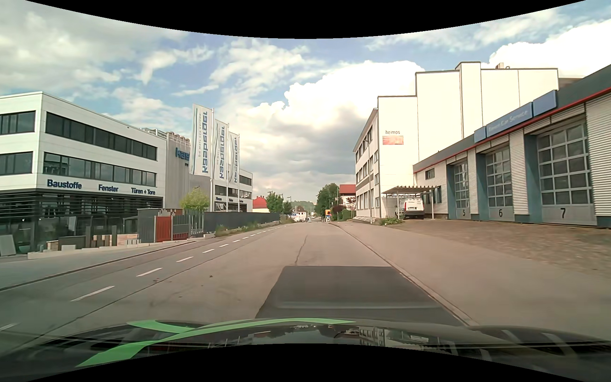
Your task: Follow the waypoints while adhering to traffic rules and regulations
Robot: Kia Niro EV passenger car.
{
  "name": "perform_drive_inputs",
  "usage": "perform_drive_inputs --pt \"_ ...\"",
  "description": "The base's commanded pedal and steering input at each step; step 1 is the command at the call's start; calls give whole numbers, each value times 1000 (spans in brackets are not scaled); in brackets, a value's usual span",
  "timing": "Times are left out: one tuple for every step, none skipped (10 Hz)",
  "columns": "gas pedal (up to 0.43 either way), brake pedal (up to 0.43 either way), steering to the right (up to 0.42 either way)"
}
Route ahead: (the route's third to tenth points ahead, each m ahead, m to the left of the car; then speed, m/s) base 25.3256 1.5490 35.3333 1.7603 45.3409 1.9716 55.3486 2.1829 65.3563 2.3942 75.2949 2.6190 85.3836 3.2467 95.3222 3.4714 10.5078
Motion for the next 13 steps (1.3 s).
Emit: perform_drive_inputs --pt "157 0 -12" --pt "157 0 -8" --pt "157 0 -6" --pt "157 0 -5" --pt "157 0 -4" --pt "157 0 -3" --pt "157 0 -4" --pt "150 0 -4" --pt "150 0 -3" --pt "150 0 -3" --pt "150 0 -3" --pt "150 0 -3" --pt "150 0 -3"
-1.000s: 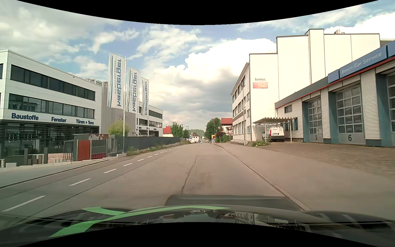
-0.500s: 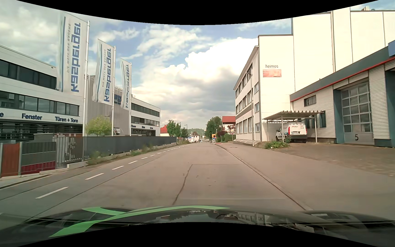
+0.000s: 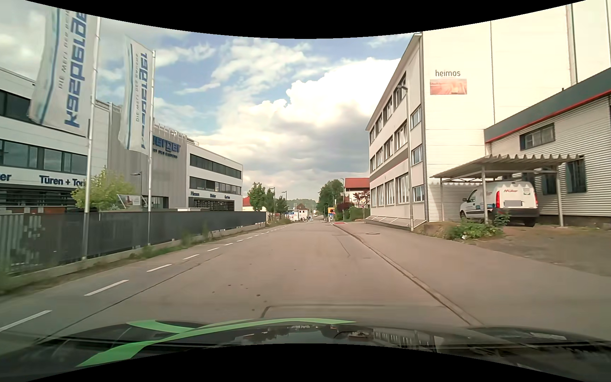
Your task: Follow the waypoints while adhering to traffic rules and regulations
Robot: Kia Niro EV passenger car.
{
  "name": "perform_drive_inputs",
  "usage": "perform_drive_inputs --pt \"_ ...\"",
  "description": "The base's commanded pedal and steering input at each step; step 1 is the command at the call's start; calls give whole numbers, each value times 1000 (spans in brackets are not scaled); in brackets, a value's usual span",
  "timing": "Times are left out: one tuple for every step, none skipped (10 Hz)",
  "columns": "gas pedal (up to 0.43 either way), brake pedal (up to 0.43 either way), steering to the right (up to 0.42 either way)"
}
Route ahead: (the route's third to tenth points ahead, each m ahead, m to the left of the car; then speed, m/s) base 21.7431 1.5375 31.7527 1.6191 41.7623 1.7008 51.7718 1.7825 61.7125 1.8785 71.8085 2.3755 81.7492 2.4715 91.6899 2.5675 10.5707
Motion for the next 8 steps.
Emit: perform_drive_inputs --pt "150 0 -3" --pt "150 0 -3" --pt "150 0 -3" --pt "150 0 -5" --pt "150 0 -6" --pt "150 0 -7" --pt "150 0 -8" --pt "150 0 -8"
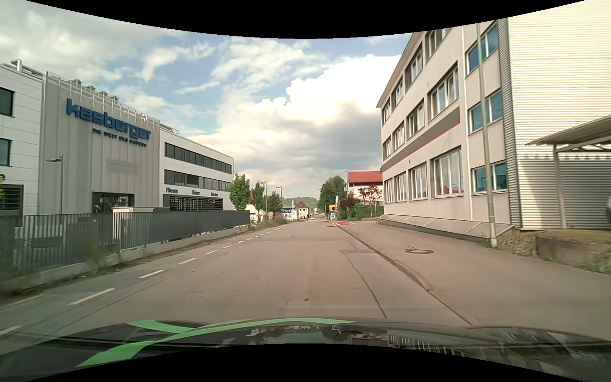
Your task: Follow the waypoints while adhering to traffic rules and regulations
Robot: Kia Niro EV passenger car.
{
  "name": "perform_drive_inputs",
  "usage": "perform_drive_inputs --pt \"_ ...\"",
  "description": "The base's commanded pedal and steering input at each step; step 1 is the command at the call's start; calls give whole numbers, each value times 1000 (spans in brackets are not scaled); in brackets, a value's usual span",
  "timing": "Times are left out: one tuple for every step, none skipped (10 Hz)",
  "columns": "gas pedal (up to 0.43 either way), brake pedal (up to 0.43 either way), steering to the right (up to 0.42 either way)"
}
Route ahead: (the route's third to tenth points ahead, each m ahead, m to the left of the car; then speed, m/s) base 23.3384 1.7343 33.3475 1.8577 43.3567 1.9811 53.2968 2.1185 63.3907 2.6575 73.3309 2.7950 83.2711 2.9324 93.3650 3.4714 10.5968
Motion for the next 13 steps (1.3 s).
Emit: perform_drive_inputs --pt "138 0 -8" --pt "138 0 -9" --pt "138 0 -9" --pt "138 0 -8" --pt "138 0 -8" --pt "138 0 -7" --pt "138 0 -7" --pt "138 0 -7" --pt "138 0 -7" --pt "130 0 -7" --pt "118 0 -6" --pt "118 0 -6" --pt "118 0 -6"
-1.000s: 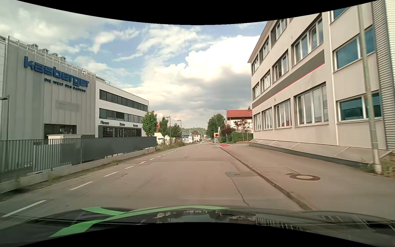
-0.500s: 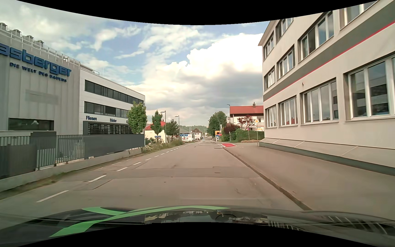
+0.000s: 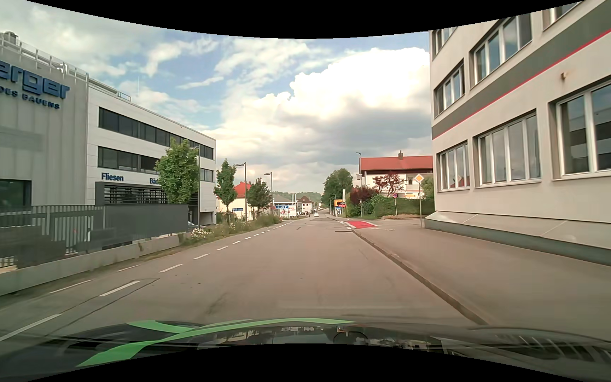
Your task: Follow the waypoints while adhering to traffic rules and regulations
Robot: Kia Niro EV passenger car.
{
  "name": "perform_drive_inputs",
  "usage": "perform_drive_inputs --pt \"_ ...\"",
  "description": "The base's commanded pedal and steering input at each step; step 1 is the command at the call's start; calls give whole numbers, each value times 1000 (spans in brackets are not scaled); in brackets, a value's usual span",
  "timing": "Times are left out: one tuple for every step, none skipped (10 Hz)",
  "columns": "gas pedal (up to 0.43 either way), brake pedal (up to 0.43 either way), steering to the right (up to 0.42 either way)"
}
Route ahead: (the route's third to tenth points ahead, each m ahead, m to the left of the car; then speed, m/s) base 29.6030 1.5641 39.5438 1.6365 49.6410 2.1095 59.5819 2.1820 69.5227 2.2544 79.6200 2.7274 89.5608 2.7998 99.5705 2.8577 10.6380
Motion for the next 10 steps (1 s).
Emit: perform_drive_inputs --pt "118 0 -5" --pt "138 0 -5" --pt "150 0 -3" --pt "150 0 -3" --pt "138 0 -3" --pt "130 0 -3" --pt "98 0 -2" --pt "98 0 -3" --pt "87 0 -3" --pt "79 0 -3"
